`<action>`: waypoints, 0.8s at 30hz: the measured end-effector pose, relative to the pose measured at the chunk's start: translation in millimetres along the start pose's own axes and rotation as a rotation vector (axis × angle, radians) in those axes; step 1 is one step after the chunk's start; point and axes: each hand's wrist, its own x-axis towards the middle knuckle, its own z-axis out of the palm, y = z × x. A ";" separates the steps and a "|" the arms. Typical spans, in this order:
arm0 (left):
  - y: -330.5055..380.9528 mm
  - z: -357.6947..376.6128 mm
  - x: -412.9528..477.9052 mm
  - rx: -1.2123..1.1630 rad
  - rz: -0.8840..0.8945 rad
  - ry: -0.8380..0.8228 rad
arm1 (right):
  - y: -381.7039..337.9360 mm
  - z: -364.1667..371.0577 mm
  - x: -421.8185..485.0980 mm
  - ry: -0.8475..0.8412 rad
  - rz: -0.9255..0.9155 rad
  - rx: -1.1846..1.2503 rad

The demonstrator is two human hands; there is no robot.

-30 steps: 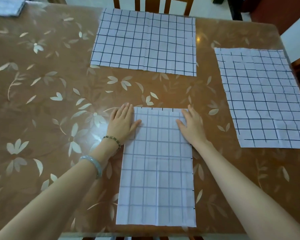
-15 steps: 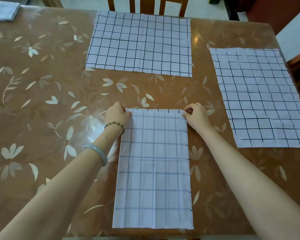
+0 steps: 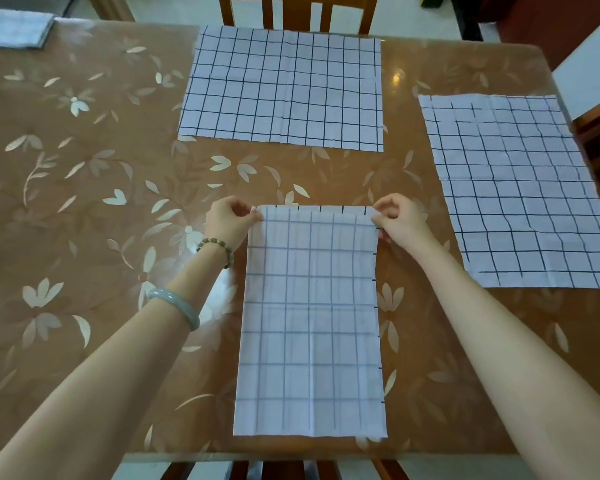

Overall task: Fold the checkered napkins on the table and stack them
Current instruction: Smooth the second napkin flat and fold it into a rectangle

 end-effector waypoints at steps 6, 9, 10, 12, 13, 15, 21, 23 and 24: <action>14.7 -25.9 -14.0 -0.160 0.029 -0.022 | -16.4 -16.7 -20.5 0.026 -0.030 0.188; 23.1 -37.9 -22.7 -0.229 0.045 -0.002 | -22.8 -23.6 -31.0 0.024 -0.039 0.225; 25.8 -41.2 -26.6 -0.237 0.057 0.010 | -25.4 -25.9 -36.7 0.020 -0.048 0.243; 29.1 -46.7 -35.3 -0.208 0.088 0.028 | -29.8 -29.6 -47.2 0.015 -0.058 0.268; 28.9 -49.1 -40.3 -0.209 0.099 0.025 | -31.4 -31.2 -53.0 0.016 -0.055 0.275; 28.8 -54.3 -54.8 -0.251 0.107 0.004 | -33.4 -32.3 -65.9 0.014 -0.049 0.295; 19.0 -67.3 -108.9 -0.323 0.128 -0.030 | -27.4 -30.4 -106.2 0.042 -0.041 0.398; 9.0 -69.8 -126.6 -0.316 0.105 -0.053 | -20.6 -30.2 -120.2 0.054 -0.028 0.442; 2.6 -70.8 -135.2 -0.306 0.096 -0.060 | -16.9 -29.3 -128.1 0.048 -0.019 0.475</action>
